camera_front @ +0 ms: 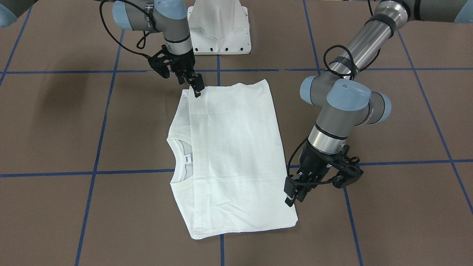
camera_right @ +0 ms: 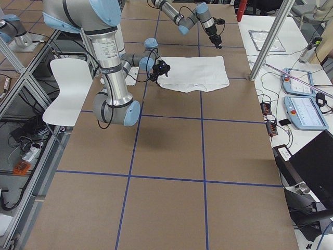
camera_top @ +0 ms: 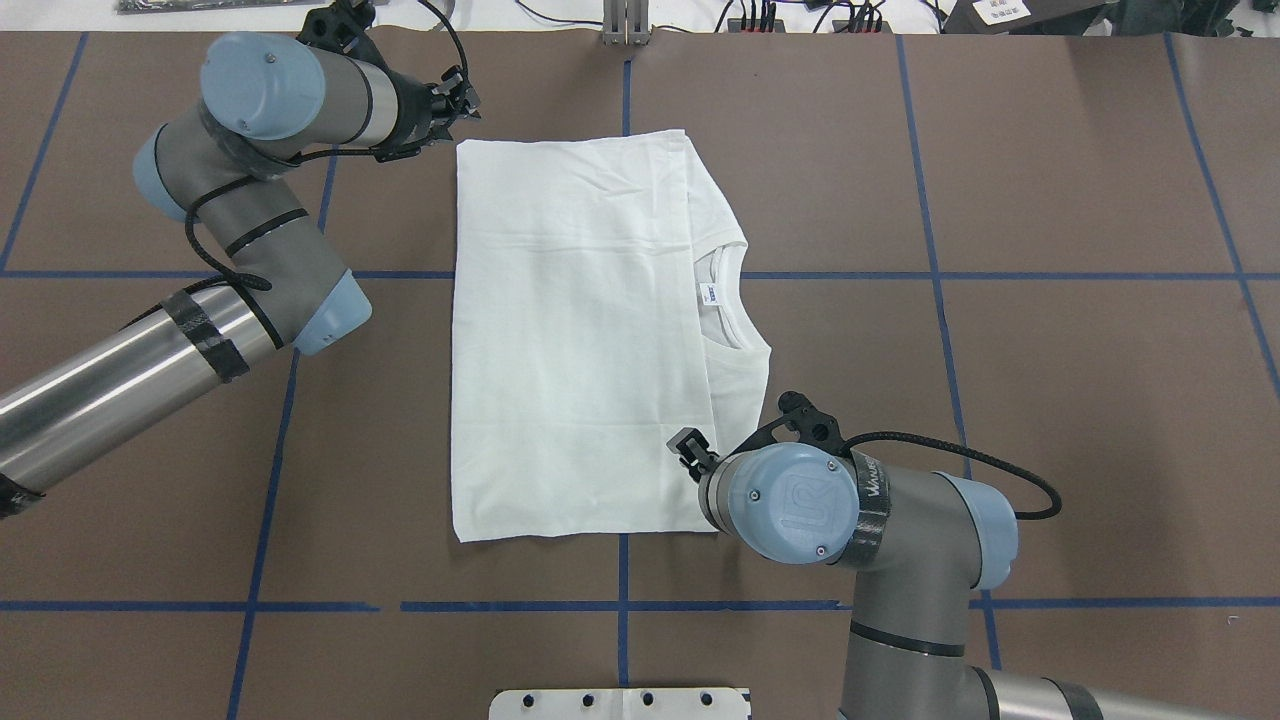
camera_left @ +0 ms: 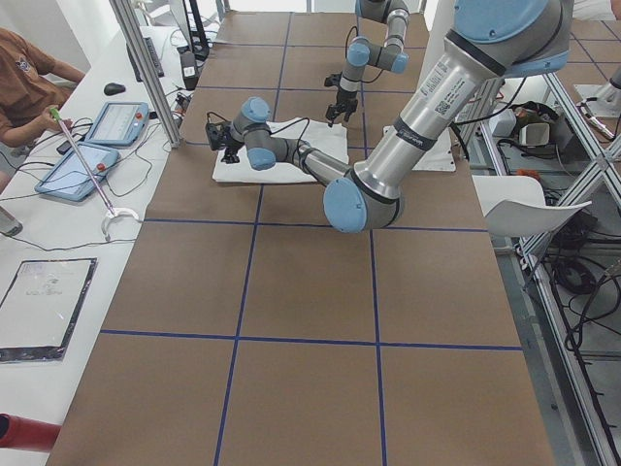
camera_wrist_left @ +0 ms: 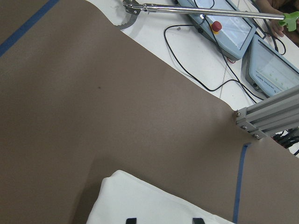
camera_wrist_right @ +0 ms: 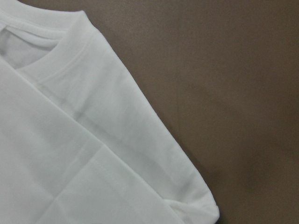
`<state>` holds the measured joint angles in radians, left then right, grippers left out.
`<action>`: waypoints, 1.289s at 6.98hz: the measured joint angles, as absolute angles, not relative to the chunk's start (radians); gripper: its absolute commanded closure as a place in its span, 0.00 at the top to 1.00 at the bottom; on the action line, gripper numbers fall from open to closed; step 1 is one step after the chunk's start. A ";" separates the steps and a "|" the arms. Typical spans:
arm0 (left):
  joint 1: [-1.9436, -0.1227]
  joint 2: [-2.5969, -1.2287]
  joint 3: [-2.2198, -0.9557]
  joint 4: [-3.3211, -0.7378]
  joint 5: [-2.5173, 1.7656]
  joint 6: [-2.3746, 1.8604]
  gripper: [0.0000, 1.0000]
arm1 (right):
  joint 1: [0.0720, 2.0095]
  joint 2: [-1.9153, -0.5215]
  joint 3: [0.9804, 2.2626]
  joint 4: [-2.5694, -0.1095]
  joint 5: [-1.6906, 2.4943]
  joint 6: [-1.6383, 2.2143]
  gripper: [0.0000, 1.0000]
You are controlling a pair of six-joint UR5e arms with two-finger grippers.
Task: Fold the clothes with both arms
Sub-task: 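Lower both grippers to the shirt edge nearest the robot and grasp it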
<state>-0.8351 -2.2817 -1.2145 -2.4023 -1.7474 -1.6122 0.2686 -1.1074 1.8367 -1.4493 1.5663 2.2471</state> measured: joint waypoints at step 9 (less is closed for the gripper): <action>-0.836 -2.278 -1.225 -2.403 -1.747 -1.613 0.49 | 0.265 -1.116 1.830 -1.432 1.573 2.275 0.00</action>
